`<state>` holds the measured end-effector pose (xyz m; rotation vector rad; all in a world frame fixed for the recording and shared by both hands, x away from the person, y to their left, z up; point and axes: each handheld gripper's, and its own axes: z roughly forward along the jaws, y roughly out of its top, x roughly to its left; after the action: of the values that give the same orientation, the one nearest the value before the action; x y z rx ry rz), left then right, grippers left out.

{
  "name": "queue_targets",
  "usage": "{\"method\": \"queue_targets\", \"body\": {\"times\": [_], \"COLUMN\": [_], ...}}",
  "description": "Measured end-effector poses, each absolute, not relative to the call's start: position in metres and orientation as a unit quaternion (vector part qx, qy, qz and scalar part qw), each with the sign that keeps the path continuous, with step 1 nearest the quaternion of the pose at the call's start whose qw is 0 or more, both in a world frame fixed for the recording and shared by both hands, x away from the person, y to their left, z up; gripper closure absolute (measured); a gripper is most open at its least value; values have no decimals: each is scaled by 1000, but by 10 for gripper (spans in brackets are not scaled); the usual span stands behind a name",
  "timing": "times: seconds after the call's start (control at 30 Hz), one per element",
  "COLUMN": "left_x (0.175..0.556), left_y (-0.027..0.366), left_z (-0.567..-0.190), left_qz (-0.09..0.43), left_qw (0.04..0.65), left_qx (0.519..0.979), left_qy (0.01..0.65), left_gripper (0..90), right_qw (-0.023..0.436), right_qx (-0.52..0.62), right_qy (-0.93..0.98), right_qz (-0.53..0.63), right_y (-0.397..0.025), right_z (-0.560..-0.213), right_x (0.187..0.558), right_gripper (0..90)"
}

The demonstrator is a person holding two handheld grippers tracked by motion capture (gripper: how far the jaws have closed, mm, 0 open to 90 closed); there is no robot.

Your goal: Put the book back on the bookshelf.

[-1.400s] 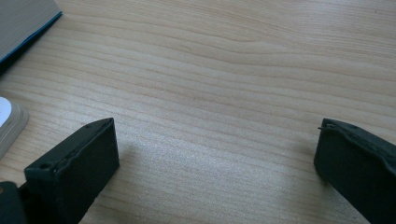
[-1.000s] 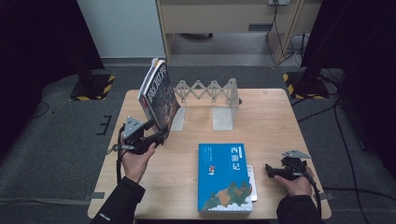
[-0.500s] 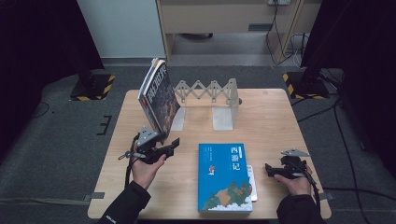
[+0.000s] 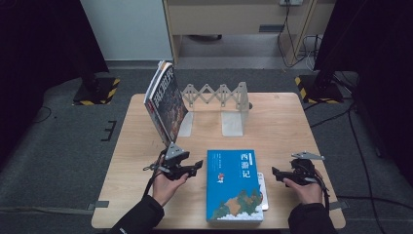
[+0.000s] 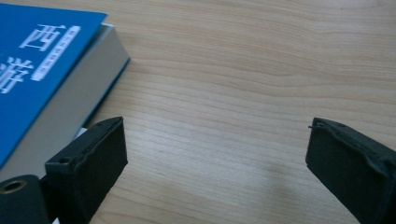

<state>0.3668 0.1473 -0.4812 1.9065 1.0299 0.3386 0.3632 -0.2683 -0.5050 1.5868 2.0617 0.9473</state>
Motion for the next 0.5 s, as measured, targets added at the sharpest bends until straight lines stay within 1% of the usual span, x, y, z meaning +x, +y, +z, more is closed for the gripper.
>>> {"method": "queue_targets", "body": {"times": [0.1,0.23,0.33,0.37,0.4,0.43,0.5], "left_x": [367,367,366,367,367,368,369], "left_y": [139,128,122,120,120,118,117], "left_z": [-489,-500,-507,-509,-509,-511,-515], "left_qz": [121,100,84,76,76,67,55], "left_qw": [445,436,438,444,444,448,456], "left_qx": [783,793,793,789,789,786,780], "left_qy": [416,413,416,419,419,420,426], "left_gripper": [316,312,292,282,276,264,233], "right_qw": [185,199,197,190,172,159,151], "right_qx": [554,522,507,502,495,494,486], "right_qy": [736,748,758,760,764,765,773], "right_qz": [344,357,361,367,376,381,379], "right_y": [-261,-251,-243,-240,-238,-235,-230], "right_z": [-500,-495,-495,-496,-497,-498,-498], "right_x": [360,355,354,354,354,354,353], "right_gripper": [52,93,107,139,167,164,175]}}
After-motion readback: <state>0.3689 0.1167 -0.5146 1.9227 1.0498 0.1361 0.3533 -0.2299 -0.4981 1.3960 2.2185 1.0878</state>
